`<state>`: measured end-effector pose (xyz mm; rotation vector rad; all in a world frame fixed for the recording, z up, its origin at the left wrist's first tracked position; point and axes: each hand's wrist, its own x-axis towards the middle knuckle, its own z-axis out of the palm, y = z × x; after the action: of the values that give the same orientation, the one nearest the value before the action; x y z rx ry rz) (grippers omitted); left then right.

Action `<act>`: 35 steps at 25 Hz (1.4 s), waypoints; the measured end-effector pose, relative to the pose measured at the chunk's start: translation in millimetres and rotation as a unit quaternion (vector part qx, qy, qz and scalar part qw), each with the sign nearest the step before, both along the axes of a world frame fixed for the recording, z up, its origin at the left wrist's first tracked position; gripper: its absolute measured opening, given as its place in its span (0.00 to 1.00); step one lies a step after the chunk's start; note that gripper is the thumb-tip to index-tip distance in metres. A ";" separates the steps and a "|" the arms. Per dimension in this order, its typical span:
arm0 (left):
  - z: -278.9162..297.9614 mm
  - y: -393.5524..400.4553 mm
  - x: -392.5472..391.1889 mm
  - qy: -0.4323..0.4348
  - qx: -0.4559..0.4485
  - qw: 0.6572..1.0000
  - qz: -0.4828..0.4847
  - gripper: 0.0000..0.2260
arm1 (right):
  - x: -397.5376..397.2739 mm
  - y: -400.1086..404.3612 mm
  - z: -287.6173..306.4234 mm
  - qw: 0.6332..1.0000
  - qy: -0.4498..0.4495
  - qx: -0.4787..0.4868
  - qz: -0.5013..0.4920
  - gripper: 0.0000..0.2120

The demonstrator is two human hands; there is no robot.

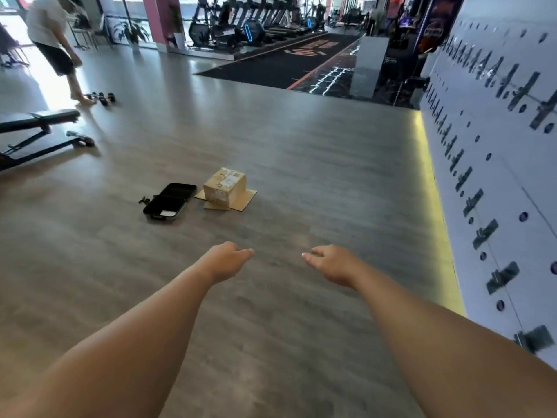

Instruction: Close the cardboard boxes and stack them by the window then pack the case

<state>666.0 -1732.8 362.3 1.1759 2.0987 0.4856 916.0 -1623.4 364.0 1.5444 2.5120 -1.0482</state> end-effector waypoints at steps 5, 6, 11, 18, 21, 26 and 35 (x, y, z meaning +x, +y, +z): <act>7.1 138.1 -54.3 -0.005 0.000 1.000 -0.012 0.21 | -64.9 142.7 8.1 1.000 -0.001 0.013 -0.004 0.33; 5.1 160.7 -64.4 -0.005 -0.004 1.000 -0.010 0.20 | -75.9 168.1 5.1 1.000 -0.005 0.017 0.003 0.32; -11.4 307.4 -126.7 0.009 -0.013 1.000 0.017 0.18 | -146.8 332.4 -19.9 0.999 0.001 0.014 0.034 0.34; 0.1 487.7 -208.7 0.018 -0.016 0.996 0.092 0.21 | -238.4 544.5 -16.7 0.996 -0.006 -0.007 0.087 0.32; -4.2 552.7 -247.9 0.011 -0.017 0.993 0.117 0.21 | -288.6 617.0 -17.5 0.995 -0.005 -0.017 0.103 0.32; -32.5 653.2 -337.0 -0.025 -0.012 0.988 0.152 0.18 | -388.2 731.8 -33.5 0.990 -0.025 -0.023 0.140 0.33; -68.7 813.8 -507.6 -0.024 -0.034 0.974 0.223 0.16 | -578.5 920.0 -58.1 0.974 -0.086 -0.034 0.206 0.36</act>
<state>158.4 -919.0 293.7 0.6416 2.3187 0.6300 337.4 -703.3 306.0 0.9836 2.4902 -0.8849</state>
